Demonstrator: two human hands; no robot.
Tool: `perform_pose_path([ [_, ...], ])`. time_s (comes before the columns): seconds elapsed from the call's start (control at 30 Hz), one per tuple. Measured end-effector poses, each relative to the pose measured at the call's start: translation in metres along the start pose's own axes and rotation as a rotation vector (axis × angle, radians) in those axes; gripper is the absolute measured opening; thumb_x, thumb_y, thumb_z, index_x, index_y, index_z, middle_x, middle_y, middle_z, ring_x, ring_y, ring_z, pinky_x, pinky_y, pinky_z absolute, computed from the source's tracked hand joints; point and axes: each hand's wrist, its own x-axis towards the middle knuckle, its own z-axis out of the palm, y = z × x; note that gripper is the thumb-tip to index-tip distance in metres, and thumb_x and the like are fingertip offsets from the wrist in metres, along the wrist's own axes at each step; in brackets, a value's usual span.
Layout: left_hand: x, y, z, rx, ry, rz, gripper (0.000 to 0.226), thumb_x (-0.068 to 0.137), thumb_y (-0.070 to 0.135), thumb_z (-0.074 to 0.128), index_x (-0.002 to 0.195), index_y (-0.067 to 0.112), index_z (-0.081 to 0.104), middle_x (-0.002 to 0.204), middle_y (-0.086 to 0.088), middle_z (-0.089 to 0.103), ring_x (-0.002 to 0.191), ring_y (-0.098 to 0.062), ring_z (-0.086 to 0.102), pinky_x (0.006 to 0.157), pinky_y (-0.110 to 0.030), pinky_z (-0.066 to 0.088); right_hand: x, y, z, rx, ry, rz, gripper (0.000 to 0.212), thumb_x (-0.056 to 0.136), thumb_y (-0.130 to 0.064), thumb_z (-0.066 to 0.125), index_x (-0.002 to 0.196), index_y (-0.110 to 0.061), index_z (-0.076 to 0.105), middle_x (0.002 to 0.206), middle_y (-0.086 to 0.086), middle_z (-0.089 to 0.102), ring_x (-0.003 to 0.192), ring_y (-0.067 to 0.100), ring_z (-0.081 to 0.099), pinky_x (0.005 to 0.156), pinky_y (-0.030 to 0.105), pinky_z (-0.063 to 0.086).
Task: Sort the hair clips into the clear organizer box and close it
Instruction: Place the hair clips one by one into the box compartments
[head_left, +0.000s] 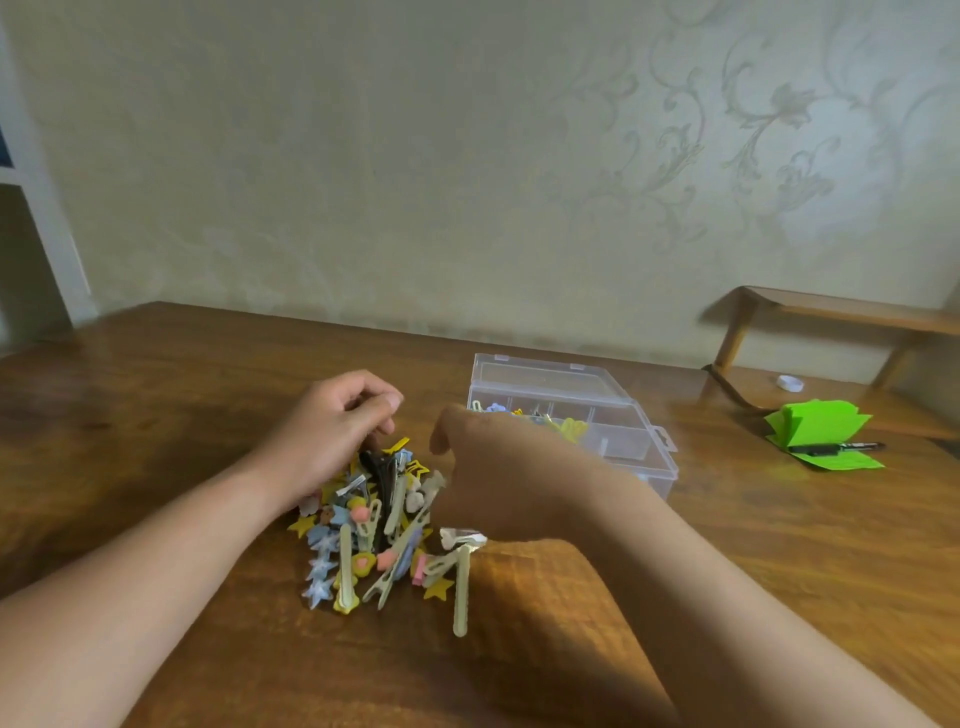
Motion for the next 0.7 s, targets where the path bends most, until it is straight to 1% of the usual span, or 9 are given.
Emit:
perform_pose_path([
  [0.07, 0.0, 0.0, -0.001, 0.008, -0.002, 0.004, 0.014, 0.104, 0.031, 0.064, 0.105, 0.025, 0.077, 0.088, 0.003, 0.077, 0.082, -0.018, 0.072, 0.083, -0.037, 0.055, 0.0, 0.007, -0.01, 0.127, 0.014, 0.013, 0.043, 0.092, -0.031, 0.073, 0.132, -0.02, 0.061, 0.113, -0.004, 0.069, 0.092, 0.013, 0.064, 0.073, 0.027, 0.056],
  [0.1, 0.0, 0.0, -0.001, 0.015, -0.005, 0.003, 0.015, 0.104, 0.033, 0.064, 0.105, 0.026, 0.077, 0.089, 0.006, 0.077, 0.081, -0.014, 0.071, 0.083, -0.037, 0.055, -0.001, 0.013, -0.017, 0.176, 0.038, 0.01, 0.034, 0.094, -0.032, 0.072, 0.126, -0.021, 0.067, 0.108, -0.005, 0.07, 0.085, 0.01, 0.063, 0.069, 0.023, 0.052],
  [0.17, 0.001, -0.001, 0.001, 0.005, 0.001, -0.011, 0.016, 0.105, 0.033, 0.063, 0.103, 0.026, 0.077, 0.089, 0.005, 0.077, 0.079, -0.011, 0.07, 0.084, -0.037, 0.053, -0.004, 0.03, -0.032, 0.264, 0.129, 0.015, 0.017, 0.098, -0.032, 0.069, 0.106, -0.02, 0.076, 0.092, -0.001, 0.075, 0.071, 0.013, 0.062, 0.064, 0.026, 0.05],
  [0.23, 0.003, -0.003, 0.003, -0.011, 0.008, -0.024, 0.015, 0.105, 0.03, 0.064, 0.101, 0.026, 0.078, 0.089, 0.002, 0.077, 0.077, -0.011, 0.069, 0.084, -0.039, 0.053, -0.005, 0.057, -0.043, 0.389, 0.281, 0.082, 0.017, 0.1, -0.033, 0.069, 0.097, -0.02, 0.079, 0.085, 0.003, 0.077, 0.063, 0.022, 0.06, 0.055, 0.029, 0.05],
  [0.3, 0.005, -0.004, 0.005, -0.003, 0.004, -0.019, 0.015, 0.104, 0.029, 0.063, 0.1, 0.026, 0.078, 0.087, 0.003, 0.076, 0.076, -0.014, 0.069, 0.082, -0.039, 0.053, -0.005, 0.087, -0.047, 0.49, 0.47, 0.208, 0.019, 0.1, -0.03, 0.071, 0.095, -0.015, 0.08, 0.084, 0.011, 0.077, 0.056, 0.02, 0.055, 0.045, 0.023, 0.041],
  [0.37, 0.005, -0.004, 0.005, 0.004, -0.001, -0.016, 0.016, 0.104, 0.029, 0.063, 0.1, 0.026, 0.078, 0.085, 0.003, 0.076, 0.076, -0.019, 0.07, 0.082, -0.04, 0.054, -0.001, 0.116, -0.044, 0.408, 0.575, 0.333, 0.019, 0.101, -0.03, 0.071, 0.096, -0.014, 0.078, 0.083, 0.008, 0.076, 0.062, 0.019, 0.063, 0.049, 0.023, 0.042],
  [0.5, 0.005, -0.003, 0.004, -0.006, -0.011, -0.014, 0.016, 0.105, 0.031, 0.062, 0.102, 0.027, 0.077, 0.086, 0.002, 0.076, 0.078, -0.022, 0.07, 0.084, -0.042, 0.055, 0.008, 0.146, -0.025, 0.208, 0.564, 0.497, 0.022, 0.095, -0.036, 0.075, 0.108, -0.023, 0.064, 0.09, -0.006, 0.071, 0.074, 0.008, 0.063, 0.056, 0.028, 0.045],
  [0.6, 0.004, -0.002, 0.004, 0.002, -0.018, -0.019, 0.016, 0.105, 0.031, 0.061, 0.103, 0.027, 0.077, 0.086, 0.005, 0.076, 0.08, -0.021, 0.07, 0.084, -0.04, 0.054, 0.016, 0.152, -0.014, 0.017, 0.465, 0.538, 0.016, 0.092, -0.04, 0.076, 0.092, -0.028, 0.066, 0.087, -0.007, 0.071, 0.076, 0.015, 0.066, 0.068, 0.037, 0.058],
  [0.7, 0.003, -0.001, 0.003, 0.011, -0.019, -0.027, 0.016, 0.105, 0.032, 0.062, 0.103, 0.027, 0.076, 0.087, 0.006, 0.076, 0.079, -0.018, 0.07, 0.083, -0.038, 0.054, 0.019, 0.15, -0.012, -0.068, 0.421, 0.547, 0.012, 0.092, -0.038, 0.075, 0.084, -0.031, 0.068, 0.08, -0.01, 0.07, 0.076, 0.015, 0.066, 0.081, 0.044, 0.061],
])
